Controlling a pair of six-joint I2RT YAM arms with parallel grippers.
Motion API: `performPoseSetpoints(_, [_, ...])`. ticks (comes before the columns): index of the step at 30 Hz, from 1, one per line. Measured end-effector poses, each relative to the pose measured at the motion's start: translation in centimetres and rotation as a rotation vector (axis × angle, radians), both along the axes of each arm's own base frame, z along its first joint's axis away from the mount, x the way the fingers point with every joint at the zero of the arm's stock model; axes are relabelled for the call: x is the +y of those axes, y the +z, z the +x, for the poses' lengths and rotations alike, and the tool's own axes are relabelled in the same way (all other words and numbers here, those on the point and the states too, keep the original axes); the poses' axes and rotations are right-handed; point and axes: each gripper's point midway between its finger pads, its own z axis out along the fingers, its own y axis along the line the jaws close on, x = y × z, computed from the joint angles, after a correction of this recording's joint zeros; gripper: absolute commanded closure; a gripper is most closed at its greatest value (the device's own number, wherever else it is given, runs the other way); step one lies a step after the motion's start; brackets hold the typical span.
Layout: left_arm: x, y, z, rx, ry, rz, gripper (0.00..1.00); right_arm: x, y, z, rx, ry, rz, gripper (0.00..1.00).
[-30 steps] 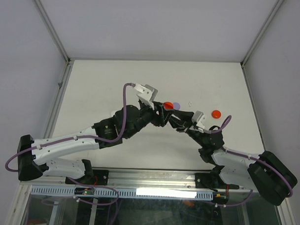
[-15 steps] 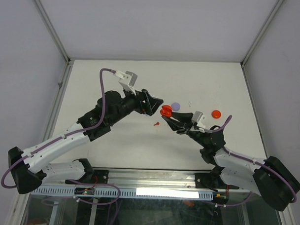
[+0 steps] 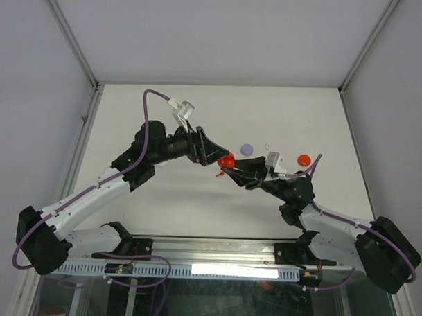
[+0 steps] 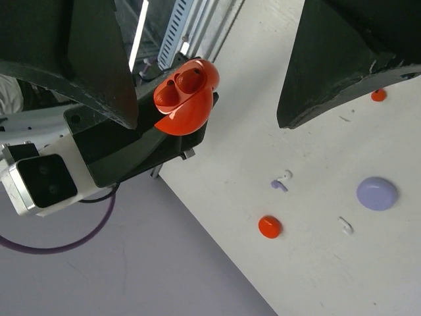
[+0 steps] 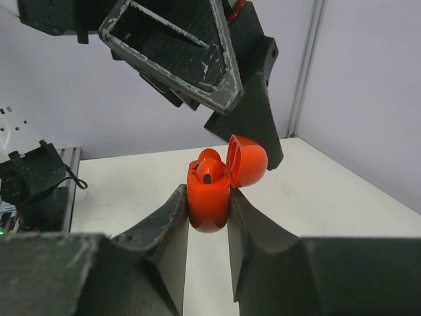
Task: Insert the wireless bluetooth earbuds into the charging case
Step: Close the charging case.
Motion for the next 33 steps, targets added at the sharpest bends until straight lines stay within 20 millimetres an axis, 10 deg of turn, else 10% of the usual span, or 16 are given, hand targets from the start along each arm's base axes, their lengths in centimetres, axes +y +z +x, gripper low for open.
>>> performPoseSetpoints(33, [-0.8,2.1,-4.2,-0.013,-0.301,-0.151,0.22,0.3,-2.6,0.3,0.198,0.122,-0.018,1.00])
